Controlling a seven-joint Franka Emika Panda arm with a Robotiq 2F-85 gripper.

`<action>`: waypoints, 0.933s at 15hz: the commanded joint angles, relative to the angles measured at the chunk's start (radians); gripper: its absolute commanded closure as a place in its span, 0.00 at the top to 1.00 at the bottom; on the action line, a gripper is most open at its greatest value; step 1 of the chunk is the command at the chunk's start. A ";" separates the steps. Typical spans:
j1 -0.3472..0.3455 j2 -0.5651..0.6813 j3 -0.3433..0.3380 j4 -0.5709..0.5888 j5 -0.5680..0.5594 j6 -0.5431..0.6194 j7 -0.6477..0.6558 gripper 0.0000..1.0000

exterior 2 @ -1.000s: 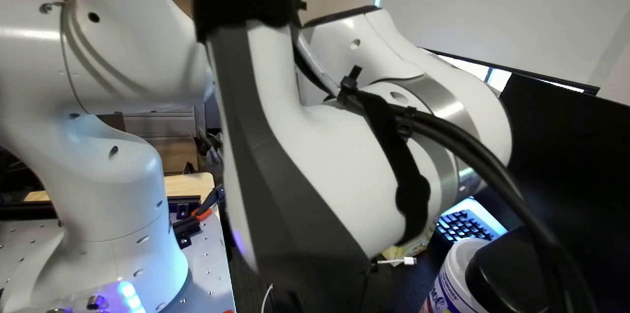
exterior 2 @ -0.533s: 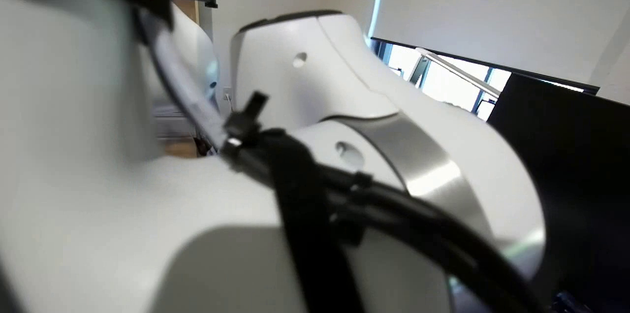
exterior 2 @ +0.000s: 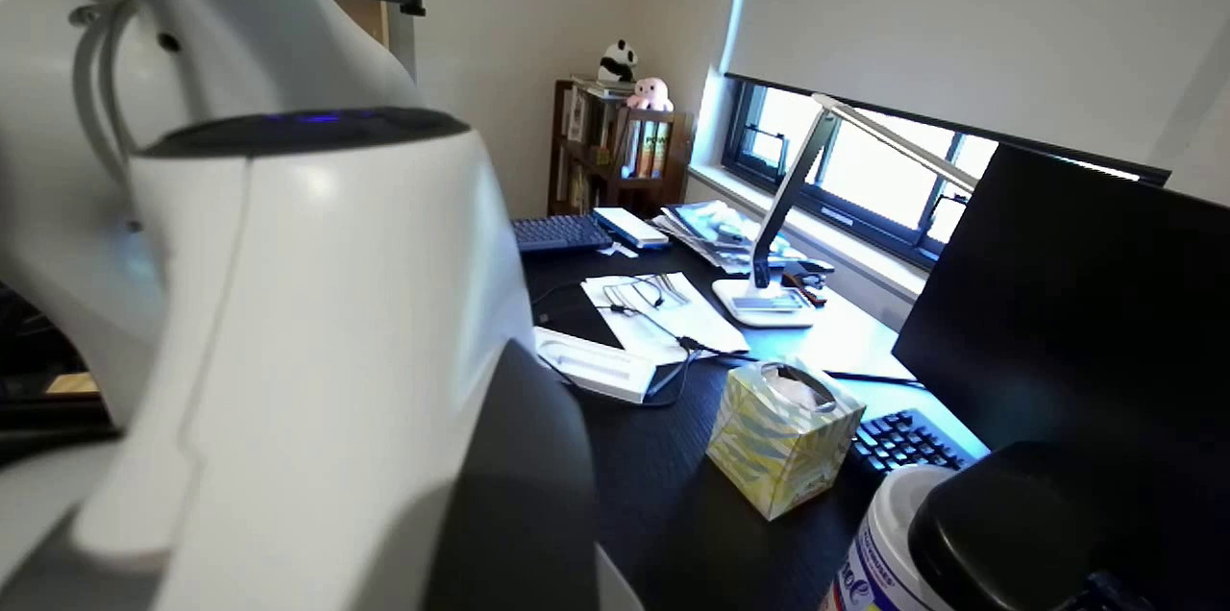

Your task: Pick up the white charger and move it from the left side of the laptop to the right side

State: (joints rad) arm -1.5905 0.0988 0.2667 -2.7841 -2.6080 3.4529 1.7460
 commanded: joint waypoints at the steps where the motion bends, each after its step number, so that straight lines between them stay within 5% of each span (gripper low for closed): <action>1: 0.245 0.113 -0.280 0.035 0.000 0.000 -0.007 0.00; 3: 0.337 0.202 -0.375 0.107 0.003 0.000 0.036 0.00; 9: 0.275 0.237 -0.312 0.180 0.022 0.013 0.173 0.00; 10: 0.239 0.233 -0.276 0.179 0.041 0.013 0.172 0.26; 12: 0.180 0.214 -0.204 0.179 0.061 0.013 0.157 0.33; 14: 0.035 0.188 -0.043 0.177 0.126 0.011 0.069 0.46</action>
State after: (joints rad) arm -1.3820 0.2944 0.0460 -2.6386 -2.5423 3.4516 1.8931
